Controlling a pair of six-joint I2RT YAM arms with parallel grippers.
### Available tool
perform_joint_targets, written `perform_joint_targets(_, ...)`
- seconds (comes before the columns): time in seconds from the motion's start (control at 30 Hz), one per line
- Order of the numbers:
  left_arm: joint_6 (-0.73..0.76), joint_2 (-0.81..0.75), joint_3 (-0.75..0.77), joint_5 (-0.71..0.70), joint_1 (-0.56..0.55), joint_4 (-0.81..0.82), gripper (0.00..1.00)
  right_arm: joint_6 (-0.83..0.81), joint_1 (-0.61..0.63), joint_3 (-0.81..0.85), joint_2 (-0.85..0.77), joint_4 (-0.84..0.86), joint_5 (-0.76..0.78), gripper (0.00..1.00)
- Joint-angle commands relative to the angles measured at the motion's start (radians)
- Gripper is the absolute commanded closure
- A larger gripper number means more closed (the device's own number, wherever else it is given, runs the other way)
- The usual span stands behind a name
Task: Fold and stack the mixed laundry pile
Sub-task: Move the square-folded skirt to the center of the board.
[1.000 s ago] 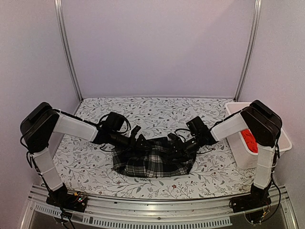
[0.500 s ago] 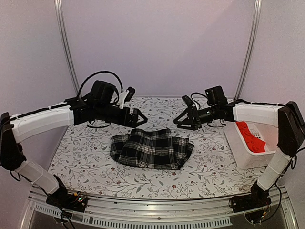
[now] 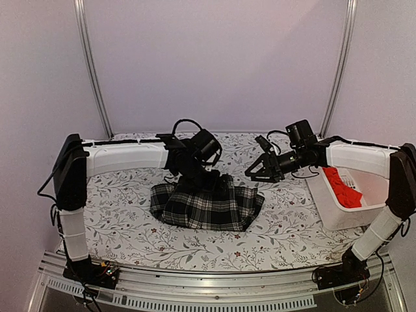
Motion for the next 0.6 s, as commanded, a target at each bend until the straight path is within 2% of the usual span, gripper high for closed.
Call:
perform_joint_targets(0.0,-0.206,0.116,0.115,-0.041,-0.077,-0.143,0.00,-0.035,-0.010,-0.013,-0.043,-0.040,0.017,0.33)
perform_joint_targets(0.13,-0.293,0.219,0.064,-0.041,-0.066,-0.210,0.00,-0.048,-0.020,-0.013,-0.042,-0.054,0.013,0.33)
perform_joint_targets(0.27,-0.291,0.210,-0.071,-0.041,0.044,-0.169,0.00,-0.063,-0.037,-0.010,-0.037,-0.073,0.003,0.33)
perform_joint_targets(0.4,-0.168,0.145,-0.195,-0.101,0.214,-0.095,0.00,-0.086,-0.059,-0.009,-0.040,-0.093,0.001,0.33)
perform_joint_targets(0.57,0.065,0.121,-0.171,-0.197,0.433,-0.083,0.00,-0.103,-0.081,-0.011,-0.046,-0.109,-0.003,0.33)
